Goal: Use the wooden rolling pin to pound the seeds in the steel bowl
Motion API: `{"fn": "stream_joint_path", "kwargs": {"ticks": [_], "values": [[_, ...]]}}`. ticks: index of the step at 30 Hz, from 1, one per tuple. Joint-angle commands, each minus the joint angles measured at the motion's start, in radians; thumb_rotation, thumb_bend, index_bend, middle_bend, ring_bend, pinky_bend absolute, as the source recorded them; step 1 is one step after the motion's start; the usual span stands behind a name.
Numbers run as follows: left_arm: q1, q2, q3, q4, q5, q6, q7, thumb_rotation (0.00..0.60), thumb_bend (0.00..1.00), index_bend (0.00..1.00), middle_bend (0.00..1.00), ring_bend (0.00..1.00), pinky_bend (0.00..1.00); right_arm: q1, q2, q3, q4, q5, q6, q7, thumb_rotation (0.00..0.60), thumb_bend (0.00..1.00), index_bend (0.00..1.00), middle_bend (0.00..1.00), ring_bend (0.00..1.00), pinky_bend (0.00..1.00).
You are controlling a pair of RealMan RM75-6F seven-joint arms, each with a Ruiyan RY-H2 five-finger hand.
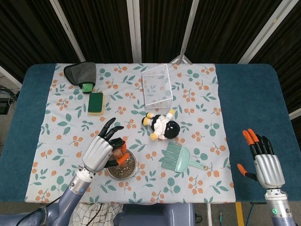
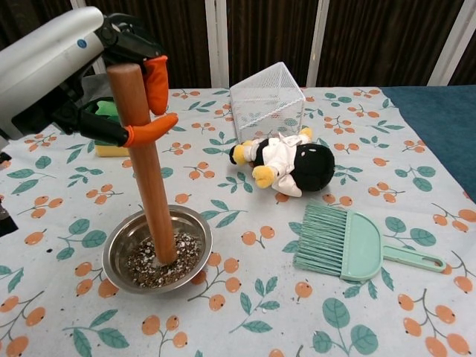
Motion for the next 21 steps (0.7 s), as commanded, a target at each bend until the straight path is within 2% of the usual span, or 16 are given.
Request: {"fn": "stream_joint_path", "kwargs": {"ticks": [1,21], "values": [[-0.004,-0.005,-0.004,-0.003,0.015,0.010,-0.004,0.600,0.88,0.63,0.75,0.22,0.05,0.000,0.000,0.000,0.000,0.000,0.001,0.000,0.600,0.27,0.00,0.00,0.00,0.00],[0.002,-0.063,0.021,0.132,0.051,0.052,-0.063,0.600,0.88,0.63,0.75,0.22,0.05,0.001,0.000,0.000,-0.001,0.001,-0.003,0.001,0.600,0.27,0.00,0.00,0.00,0.00]]}}
